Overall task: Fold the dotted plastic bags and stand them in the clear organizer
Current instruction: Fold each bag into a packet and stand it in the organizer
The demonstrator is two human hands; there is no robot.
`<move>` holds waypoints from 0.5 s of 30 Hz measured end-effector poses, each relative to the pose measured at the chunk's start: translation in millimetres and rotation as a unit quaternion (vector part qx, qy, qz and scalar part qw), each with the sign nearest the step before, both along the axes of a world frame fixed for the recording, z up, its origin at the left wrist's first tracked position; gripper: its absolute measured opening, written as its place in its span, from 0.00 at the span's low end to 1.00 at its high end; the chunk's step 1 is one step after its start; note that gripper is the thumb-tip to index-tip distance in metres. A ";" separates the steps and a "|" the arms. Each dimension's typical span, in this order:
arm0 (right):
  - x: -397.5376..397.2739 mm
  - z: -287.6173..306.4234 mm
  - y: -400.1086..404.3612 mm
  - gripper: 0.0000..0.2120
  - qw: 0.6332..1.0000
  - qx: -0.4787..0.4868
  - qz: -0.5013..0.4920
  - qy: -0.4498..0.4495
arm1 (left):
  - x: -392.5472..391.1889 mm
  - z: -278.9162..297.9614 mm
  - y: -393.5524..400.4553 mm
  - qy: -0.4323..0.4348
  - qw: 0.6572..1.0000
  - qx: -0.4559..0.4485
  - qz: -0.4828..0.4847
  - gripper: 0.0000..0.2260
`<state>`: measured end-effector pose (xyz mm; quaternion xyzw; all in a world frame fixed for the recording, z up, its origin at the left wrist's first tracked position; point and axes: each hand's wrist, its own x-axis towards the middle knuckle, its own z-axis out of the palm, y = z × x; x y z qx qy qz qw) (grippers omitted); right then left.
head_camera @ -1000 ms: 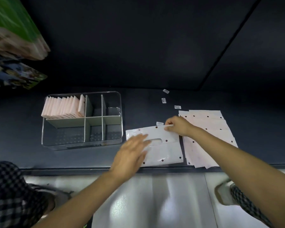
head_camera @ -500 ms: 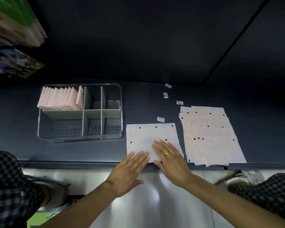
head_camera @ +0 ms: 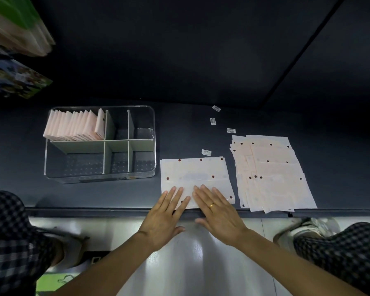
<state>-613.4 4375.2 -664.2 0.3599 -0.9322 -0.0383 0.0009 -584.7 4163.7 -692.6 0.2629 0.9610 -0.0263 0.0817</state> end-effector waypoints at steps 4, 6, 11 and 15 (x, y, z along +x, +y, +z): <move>8.4 -8.5 0.4 0.31 0.999 0.024 0.031 -0.003 | 3.6 -0.4 3.1 -0.007 1.000 0.006 0.011 0.36; 11.2 -12.1 2.9 0.32 0.999 0.030 0.033 -0.014 | 3.6 0.2 3.6 0.003 1.000 0.002 0.011 0.36; 6.1 -11.7 26.0 0.36 0.998 0.044 0.013 -0.048 | 8.5 -0.7 9.2 -0.016 0.999 0.003 0.039 0.36; -2.4 -0.8 62.2 0.38 0.996 0.062 -0.017 -0.059 | 7.8 -1.4 9.3 -0.023 0.999 0.002 0.049 0.35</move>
